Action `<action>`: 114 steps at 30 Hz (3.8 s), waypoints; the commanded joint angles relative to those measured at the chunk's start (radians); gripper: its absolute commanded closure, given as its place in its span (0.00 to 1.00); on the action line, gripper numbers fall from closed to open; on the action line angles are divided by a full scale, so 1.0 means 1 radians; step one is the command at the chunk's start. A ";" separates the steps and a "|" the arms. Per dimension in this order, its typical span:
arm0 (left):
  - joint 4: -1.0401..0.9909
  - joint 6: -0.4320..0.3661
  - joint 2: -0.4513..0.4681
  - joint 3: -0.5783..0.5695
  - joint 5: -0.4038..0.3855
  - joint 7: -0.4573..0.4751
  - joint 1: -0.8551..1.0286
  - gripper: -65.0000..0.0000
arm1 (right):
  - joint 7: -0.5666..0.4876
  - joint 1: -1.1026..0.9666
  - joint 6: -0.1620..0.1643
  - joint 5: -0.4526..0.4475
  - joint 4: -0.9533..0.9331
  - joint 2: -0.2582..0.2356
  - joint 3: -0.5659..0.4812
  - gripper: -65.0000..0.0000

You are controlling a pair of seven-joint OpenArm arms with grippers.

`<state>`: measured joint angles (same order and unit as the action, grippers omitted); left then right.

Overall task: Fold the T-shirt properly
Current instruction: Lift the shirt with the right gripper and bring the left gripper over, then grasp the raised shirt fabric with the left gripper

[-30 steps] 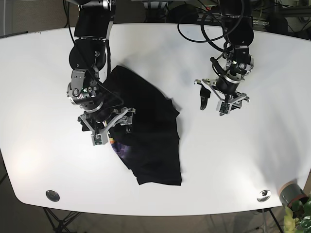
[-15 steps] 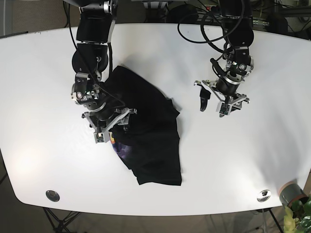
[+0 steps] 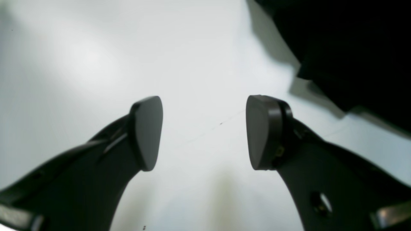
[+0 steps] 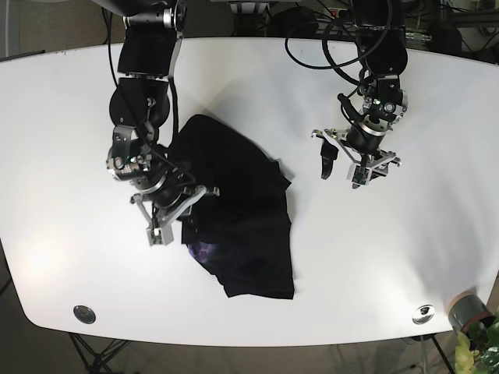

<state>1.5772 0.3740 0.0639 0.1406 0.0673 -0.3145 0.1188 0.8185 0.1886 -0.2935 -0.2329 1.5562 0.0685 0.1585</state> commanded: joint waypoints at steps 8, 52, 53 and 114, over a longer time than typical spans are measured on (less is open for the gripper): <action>0.068 -0.003 0.007 -0.097 -0.013 0.024 0.025 0.43 | 0.083 0.248 -0.011 -0.024 0.191 -0.059 -0.014 0.97; 0.078 -0.105 -0.059 -0.218 -0.004 0.022 -0.103 0.42 | 0.117 0.796 -0.016 -0.078 0.042 -0.065 -0.136 0.97; 0.076 -0.105 -0.059 -0.218 -0.004 0.021 -0.109 0.42 | 0.117 0.774 -0.016 -0.078 0.046 -0.059 -0.136 0.97; -0.970 -0.272 -0.221 -0.620 -0.249 0.452 -0.683 0.42 | 0.111 0.635 -0.016 -0.070 0.103 0.009 -0.136 0.97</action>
<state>0.5976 0.1047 -0.1493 -0.4576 -0.1444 0.1001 -0.5152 0.9710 0.7792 -0.3111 -0.2916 1.6413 0.0734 0.0204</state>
